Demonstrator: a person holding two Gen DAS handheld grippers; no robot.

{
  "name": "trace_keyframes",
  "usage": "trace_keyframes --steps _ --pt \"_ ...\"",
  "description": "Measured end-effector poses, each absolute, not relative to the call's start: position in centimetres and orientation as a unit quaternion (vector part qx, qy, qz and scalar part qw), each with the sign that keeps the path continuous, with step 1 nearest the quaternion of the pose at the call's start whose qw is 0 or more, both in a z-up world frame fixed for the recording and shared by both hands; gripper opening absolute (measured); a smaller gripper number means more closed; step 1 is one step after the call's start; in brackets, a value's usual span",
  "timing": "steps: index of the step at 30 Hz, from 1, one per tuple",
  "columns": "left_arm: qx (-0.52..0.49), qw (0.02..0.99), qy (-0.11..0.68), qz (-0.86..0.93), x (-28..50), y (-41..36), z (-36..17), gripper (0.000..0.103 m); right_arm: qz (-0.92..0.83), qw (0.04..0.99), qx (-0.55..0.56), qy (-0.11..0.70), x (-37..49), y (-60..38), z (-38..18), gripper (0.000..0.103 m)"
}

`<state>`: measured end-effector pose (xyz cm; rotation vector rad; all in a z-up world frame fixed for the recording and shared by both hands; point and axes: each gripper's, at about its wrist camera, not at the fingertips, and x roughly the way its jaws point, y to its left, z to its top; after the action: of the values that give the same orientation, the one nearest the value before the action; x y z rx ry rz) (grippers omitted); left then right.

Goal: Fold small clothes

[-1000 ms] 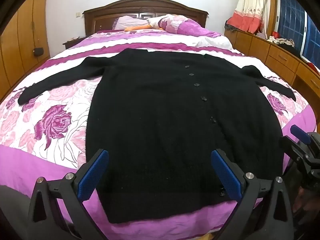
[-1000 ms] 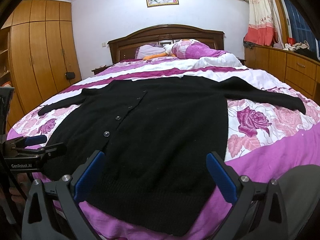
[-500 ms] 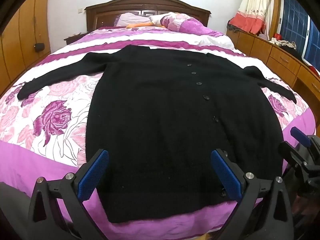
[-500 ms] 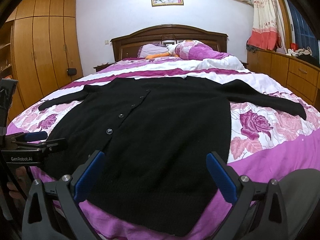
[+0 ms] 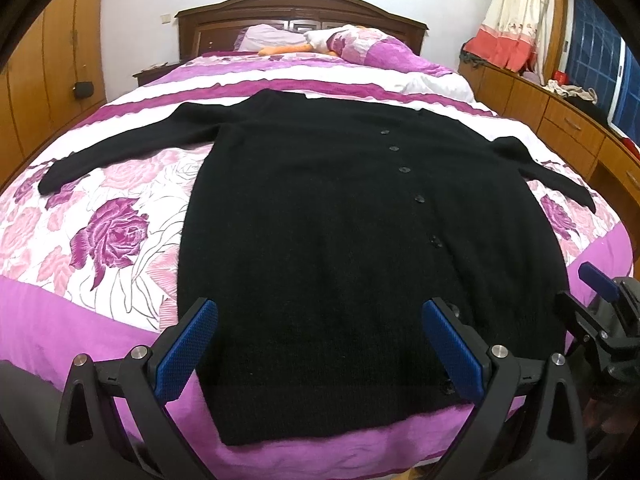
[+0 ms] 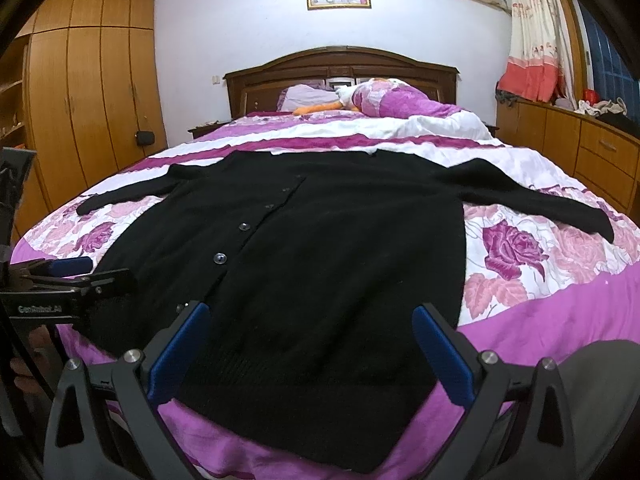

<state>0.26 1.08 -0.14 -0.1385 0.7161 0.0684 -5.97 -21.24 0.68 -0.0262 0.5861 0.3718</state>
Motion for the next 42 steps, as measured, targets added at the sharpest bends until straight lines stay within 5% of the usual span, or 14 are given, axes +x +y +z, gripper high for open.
trace_keyframes --steps 6,11,25,33,42 --pt "-0.125 0.934 0.334 0.029 0.6 2.5 1.6 0.093 0.175 0.939 -0.003 0.295 -5.5 -20.3 1.1 0.103" --pt "-0.172 0.952 0.248 0.045 -0.1 4.6 3.7 0.093 0.202 0.929 -0.015 0.308 -4.0 -17.6 1.2 0.103" --pt "-0.188 0.94 0.277 0.063 6.8 11.0 6.0 0.093 0.298 0.913 0.007 0.278 0.1 -6.9 5.3 0.103" --pt "-0.24 0.925 0.263 0.132 7.7 18.5 3.9 0.093 0.33 0.906 -0.019 0.265 3.2 1.5 7.1 0.103" --pt "-0.437 0.84 0.266 0.178 4.5 30.8 -0.6 0.092 0.344 0.883 0.037 0.318 6.4 7.7 4.8 0.103"
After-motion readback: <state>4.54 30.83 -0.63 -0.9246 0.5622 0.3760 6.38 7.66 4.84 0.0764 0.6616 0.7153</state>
